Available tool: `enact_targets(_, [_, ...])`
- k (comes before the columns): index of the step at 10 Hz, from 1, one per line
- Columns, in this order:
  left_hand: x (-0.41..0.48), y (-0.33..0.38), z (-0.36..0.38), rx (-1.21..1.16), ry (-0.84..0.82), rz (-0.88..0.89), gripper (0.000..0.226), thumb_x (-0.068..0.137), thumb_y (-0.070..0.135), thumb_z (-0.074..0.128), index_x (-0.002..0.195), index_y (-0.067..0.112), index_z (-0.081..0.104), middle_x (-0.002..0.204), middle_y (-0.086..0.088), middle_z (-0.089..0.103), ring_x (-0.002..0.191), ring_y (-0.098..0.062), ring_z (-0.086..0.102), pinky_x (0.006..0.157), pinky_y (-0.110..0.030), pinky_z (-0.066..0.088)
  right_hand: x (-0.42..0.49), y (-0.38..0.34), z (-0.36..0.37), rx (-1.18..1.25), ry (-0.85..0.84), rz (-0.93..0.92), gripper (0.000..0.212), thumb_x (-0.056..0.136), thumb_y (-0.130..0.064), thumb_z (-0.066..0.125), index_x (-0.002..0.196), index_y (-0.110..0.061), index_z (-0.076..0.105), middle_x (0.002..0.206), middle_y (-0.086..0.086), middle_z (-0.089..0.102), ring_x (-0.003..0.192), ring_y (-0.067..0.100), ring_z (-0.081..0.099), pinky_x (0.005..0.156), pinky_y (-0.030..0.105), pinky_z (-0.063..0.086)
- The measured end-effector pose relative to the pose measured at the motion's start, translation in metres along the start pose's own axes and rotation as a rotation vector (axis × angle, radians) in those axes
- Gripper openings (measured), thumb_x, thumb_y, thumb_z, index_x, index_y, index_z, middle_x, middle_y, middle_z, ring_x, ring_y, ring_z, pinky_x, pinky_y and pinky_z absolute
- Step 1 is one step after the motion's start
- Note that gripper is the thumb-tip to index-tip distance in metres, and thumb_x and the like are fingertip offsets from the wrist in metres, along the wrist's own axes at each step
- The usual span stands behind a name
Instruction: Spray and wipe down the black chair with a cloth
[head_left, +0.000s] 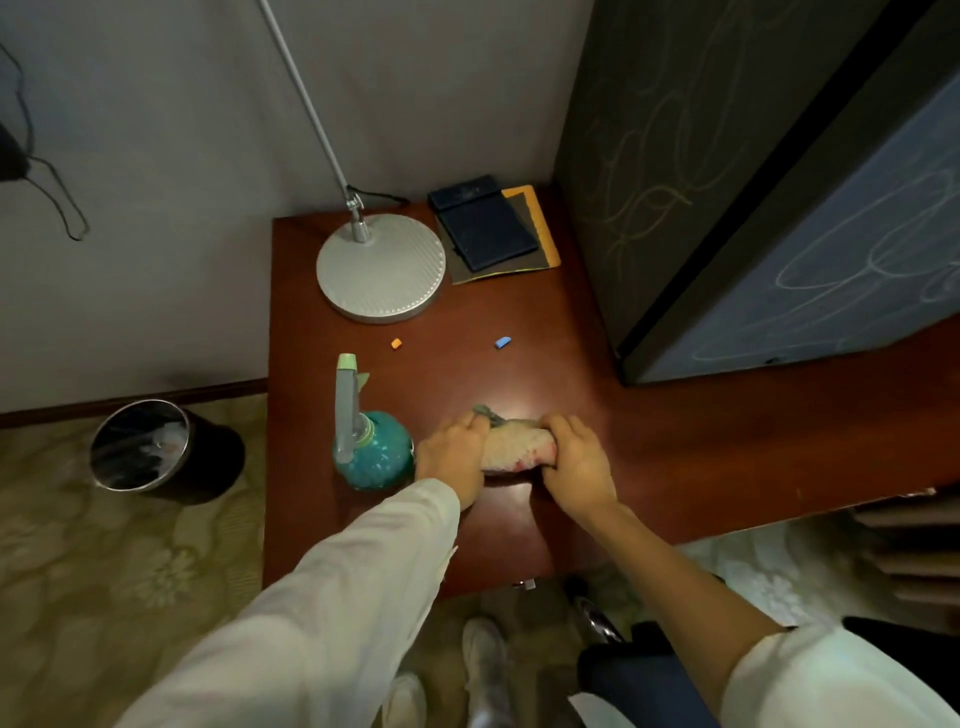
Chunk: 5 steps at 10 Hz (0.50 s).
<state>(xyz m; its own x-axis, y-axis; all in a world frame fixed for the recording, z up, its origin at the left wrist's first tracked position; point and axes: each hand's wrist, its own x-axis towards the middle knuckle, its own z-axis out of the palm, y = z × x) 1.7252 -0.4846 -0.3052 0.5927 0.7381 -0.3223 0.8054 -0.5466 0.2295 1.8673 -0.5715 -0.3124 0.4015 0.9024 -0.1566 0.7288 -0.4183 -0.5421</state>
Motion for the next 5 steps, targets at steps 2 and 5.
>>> enact_targets(2, [-0.002,0.006,-0.019,0.056,-0.096,-0.008,0.056,0.083,0.010,0.064,0.134,0.017,0.042,0.131,-0.003,0.050,0.118,-0.027,0.052,0.087,-0.039,0.048,0.004,-0.007,-0.013,-0.043,-0.152,0.042,0.046,0.071,0.003,0.063,0.115,-0.011,0.055,0.116,0.011,0.053,0.106,0.032,0.051,0.087,0.037,0.043])
enact_targets(5, [-0.019,0.022,-0.110,0.046,-0.019,0.071,0.047,0.088,0.029,0.064,0.130,0.017,0.046,0.133,-0.004,0.044,0.124,-0.029,0.042,0.093,-0.040,0.042,0.017,-0.074,-0.087,-0.251,-0.277,0.061,0.064,0.084,-0.028,0.065,0.140,-0.014,0.037,0.139,0.012,0.041,0.128,0.032,0.041,0.105,0.032,0.032])
